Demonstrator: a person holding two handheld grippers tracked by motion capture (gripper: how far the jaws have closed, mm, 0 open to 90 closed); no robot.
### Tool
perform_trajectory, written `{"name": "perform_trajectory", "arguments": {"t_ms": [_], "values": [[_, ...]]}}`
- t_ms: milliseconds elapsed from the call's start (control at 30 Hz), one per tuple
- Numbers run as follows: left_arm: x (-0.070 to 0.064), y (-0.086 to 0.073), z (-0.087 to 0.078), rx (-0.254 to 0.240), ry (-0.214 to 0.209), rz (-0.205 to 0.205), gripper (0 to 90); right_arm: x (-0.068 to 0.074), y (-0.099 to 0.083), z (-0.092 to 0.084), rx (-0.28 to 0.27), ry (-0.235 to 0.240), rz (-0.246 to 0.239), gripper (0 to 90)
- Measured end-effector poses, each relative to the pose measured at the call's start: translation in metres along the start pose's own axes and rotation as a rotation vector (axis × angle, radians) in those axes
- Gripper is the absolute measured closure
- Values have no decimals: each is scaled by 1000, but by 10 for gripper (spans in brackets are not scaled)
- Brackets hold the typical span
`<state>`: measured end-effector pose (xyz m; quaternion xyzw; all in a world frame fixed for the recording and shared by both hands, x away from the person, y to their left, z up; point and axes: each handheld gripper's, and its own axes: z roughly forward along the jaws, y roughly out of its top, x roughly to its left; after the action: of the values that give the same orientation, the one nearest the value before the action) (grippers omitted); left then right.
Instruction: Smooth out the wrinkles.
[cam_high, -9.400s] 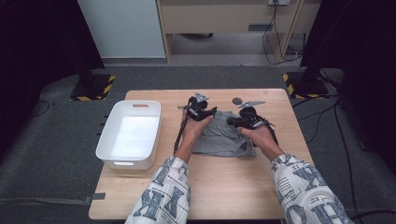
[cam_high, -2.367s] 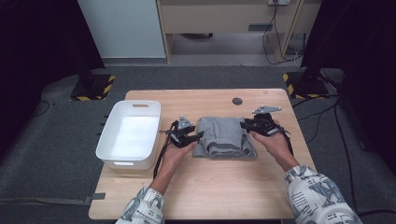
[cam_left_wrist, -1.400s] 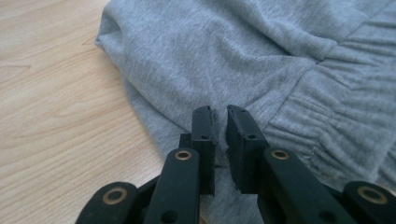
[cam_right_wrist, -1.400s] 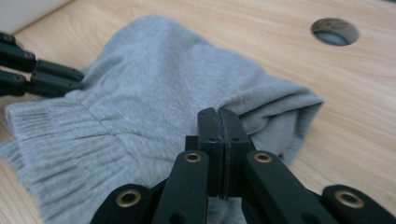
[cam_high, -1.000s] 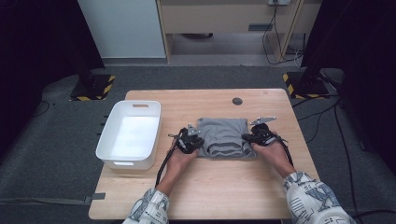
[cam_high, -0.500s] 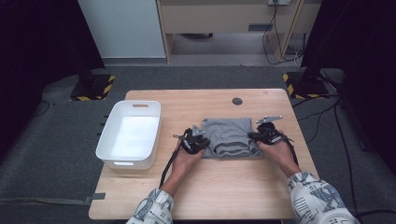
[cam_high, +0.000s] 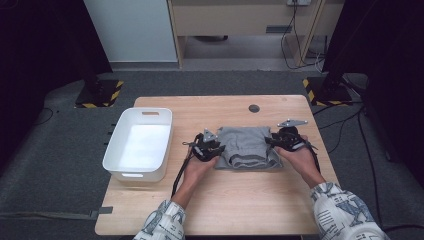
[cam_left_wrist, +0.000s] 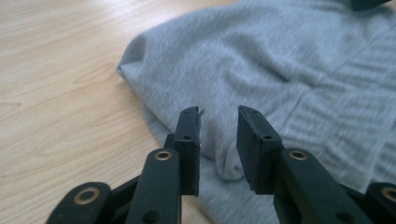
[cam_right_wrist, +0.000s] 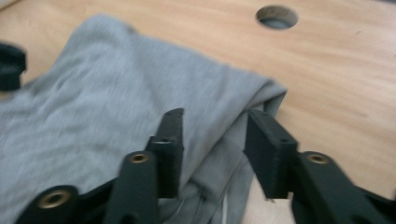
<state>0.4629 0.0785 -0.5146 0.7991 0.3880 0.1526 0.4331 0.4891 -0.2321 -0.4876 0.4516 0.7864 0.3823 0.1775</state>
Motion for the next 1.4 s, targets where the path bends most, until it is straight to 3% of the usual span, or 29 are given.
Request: {"name": "perform_trajectory", "arguments": {"t_ms": [67, 167, 300, 333, 433, 500, 533, 633, 800, 900, 1067, 1400], "values": [[-2, 1, 0, -7, -3, 3, 677, 0, 3, 1, -10, -14, 6, 526], [-11, 0, 3, 14, -1, 49, 647, -4, 17, 11, -26, -53, 31, 450], [-14, -4, 5, 29, -6, 62, 648, -10, 25, 20, -17, -81, 60, 461], [-13, -5, 6, 30, -6, 64, 649, -13, 28, 26, -7, -88, 72, 549], [-13, -7, 9, 43, -17, 64, 654, -14, 29, 35, 25, -86, 70, 620], [-14, -8, 10, 48, -17, 75, 659, -15, 27, 40, 37, -62, 89, 669], [-14, -8, 10, 49, -16, 79, 659, -14, 27, 42, 46, -44, 95, 744], [-14, -9, 10, 57, -18, 78, 662, -11, 24, 44, 80, -56, 56, 885], [-16, -9, 10, 65, -10, 104, 671, -19, 20, 40, 88, -98, 54, 895], [-17, -10, 10, 64, -19, 97, 672, -26, 12, 44, 119, -114, 53, 895], [-16, -11, 10, 62, -20, 96, 673, -28, 8, 47, 123, -125, 55, 895], [-17, -13, 9, 46, -11, 97, 652, -26, 6, 42, 83, -101, 62, 860]]}}
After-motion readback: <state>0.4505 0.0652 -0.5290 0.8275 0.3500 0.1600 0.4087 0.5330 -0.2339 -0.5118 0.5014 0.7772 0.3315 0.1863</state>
